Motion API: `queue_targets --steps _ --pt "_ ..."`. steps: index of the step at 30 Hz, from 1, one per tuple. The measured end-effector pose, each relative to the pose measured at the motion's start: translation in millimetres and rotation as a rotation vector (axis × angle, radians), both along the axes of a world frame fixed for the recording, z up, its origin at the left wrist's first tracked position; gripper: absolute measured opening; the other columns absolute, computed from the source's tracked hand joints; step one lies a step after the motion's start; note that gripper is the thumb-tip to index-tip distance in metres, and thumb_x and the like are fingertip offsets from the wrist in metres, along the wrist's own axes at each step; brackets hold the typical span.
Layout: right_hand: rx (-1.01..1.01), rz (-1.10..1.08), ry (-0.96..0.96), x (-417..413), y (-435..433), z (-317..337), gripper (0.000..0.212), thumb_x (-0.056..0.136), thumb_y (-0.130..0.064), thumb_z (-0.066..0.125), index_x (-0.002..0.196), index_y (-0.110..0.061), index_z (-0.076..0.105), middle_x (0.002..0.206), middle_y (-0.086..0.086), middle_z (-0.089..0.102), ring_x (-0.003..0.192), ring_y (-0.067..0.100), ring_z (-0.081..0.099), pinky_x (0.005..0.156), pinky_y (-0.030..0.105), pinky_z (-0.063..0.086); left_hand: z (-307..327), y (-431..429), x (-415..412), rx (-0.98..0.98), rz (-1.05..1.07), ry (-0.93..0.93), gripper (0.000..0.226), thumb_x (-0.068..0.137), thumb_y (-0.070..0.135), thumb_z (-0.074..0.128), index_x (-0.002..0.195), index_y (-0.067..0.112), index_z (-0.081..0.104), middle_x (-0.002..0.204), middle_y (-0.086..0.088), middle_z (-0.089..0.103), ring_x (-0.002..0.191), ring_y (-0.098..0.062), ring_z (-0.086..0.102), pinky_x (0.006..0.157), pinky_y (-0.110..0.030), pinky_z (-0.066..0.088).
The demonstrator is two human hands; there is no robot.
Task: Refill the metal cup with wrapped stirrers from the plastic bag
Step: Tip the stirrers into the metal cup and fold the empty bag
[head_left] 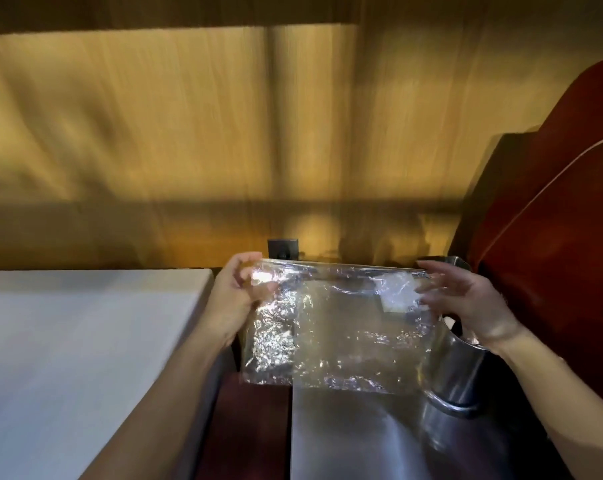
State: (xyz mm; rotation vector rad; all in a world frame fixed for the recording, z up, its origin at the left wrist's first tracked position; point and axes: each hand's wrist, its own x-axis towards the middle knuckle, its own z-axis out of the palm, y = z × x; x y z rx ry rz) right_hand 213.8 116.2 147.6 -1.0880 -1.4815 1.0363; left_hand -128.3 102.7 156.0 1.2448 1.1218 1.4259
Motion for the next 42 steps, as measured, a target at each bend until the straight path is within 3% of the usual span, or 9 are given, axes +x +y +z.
queue_targets --steps 4,10,15,19,22,28,32,35,42 --pt "0.127 -0.067 -0.329 -3.4 -1.1 8.2 0.041 0.078 -0.009 0.07 0.106 -0.037 0.06 0.104 -0.006 0.063 0.095 0.008 0.059 0.08 0.03 0.05 23.5 -2.5 5.9 0.214 -0.071 0.178 0.039 0.077 -0.018 0.058 0.101 0.013 0.057 0.067 0.011 0.068 0.07 0.0 0.066 0.05 -0.022 0.055" --pt "0.052 0.287 -0.548 -38.6 -8.8 42.2 0.043 0.073 -0.03 0.074 0.113 -0.031 0.06 0.107 -0.012 0.065 0.096 -0.006 0.057 0.083 0.021 0.049 67.4 -10.6 34.6 0.423 -0.324 0.547 0.034 0.08 -0.014 0.059 0.103 0.011 0.056 0.079 0.01 0.068 0.08 -0.005 0.065 0.074 -0.016 0.051" --pt "0.025 0.415 -0.438 -64.9 -10.8 45.5 0.016 0.074 -0.009 0.072 0.088 -0.014 0.067 0.077 -0.002 0.068 0.073 0.005 0.063 0.067 0.017 0.048 78.2 -12.8 56.9 0.515 -0.354 0.679 0.041 0.08 0.0 0.063 0.112 0.022 0.052 0.084 0.003 0.066 0.086 -0.016 0.066 0.077 -0.021 0.052" --pt "0.079 0.379 -0.262 -56.5 -11.8 47.1 0.004 0.074 -0.008 0.071 0.076 -0.011 0.067 0.068 0.003 0.07 0.067 0.014 0.066 0.063 0.022 0.053 81.0 -5.3 34.2 0.282 -0.369 0.475 0.04 0.075 0.044 0.067 0.11 0.028 0.056 0.075 -0.012 0.072 0.069 -0.019 0.068 0.061 -0.02 0.054" --pt "0.074 0.334 -0.083 -44.1 -12.0 45.5 0.009 0.068 -0.016 0.071 0.075 -0.011 0.068 0.069 0.008 0.071 0.067 0.023 0.066 0.06 0.027 0.055 69.5 2.9 5.7 -0.041 -0.527 0.182 0.066 0.065 0.066 0.065 0.096 0.007 0.06 0.081 -0.016 0.074 0.07 -0.03 0.07 0.058 -0.03 0.057" --pt "-0.016 0.207 0.294 -37.5 -2.7 29.9 0.007 0.066 -0.006 0.069 0.073 -0.006 0.069 0.063 0.009 0.067 0.059 0.022 0.063 0.052 0.027 0.054 8.7 0.3 23.2 -0.143 -0.751 -0.369 0.072 0.075 0.067 0.054 0.119 0.011 0.06 0.112 -0.017 0.069 0.106 -0.035 0.062 0.091 -0.049 0.051" --pt "-0.062 0.096 0.391 -35.5 3.9 16.1 0.007 0.063 -0.006 0.069 0.068 -0.011 0.071 0.062 0.006 0.07 0.059 0.02 0.066 0.054 0.027 0.057 -11.3 -13.0 60.7 -0.163 -0.461 -0.144 0.048 0.063 0.045 0.079 0.102 0.021 0.066 0.104 -0.004 0.074 0.093 -0.029 0.068 0.075 -0.039 0.058" --pt "-0.071 0.062 0.389 -27.8 6.4 5.2 0.008 0.063 -0.009 0.07 0.071 -0.012 0.072 0.066 0.007 0.072 0.062 0.019 0.068 0.056 0.028 0.058 -14.9 -13.4 67.0 -0.1 -0.264 0.054 0.006 0.073 0.022 0.075 0.072 0.02 0.069 0.077 -0.002 0.074 0.072 -0.023 0.068 0.062 -0.028 0.056" --pt "-0.149 0.122 0.205 -14.8 4.2 -12.1 0.021 0.069 -0.013 0.07 0.087 -0.004 0.068 0.077 0.014 0.072 0.068 0.025 0.069 0.054 0.031 0.057 -13.8 -12.3 64.5 -0.156 -0.186 0.009 0.035 0.086 0.017 0.062 0.052 0.026 0.067 0.059 0.007 0.069 0.055 -0.008 0.064 0.052 -0.024 0.055"
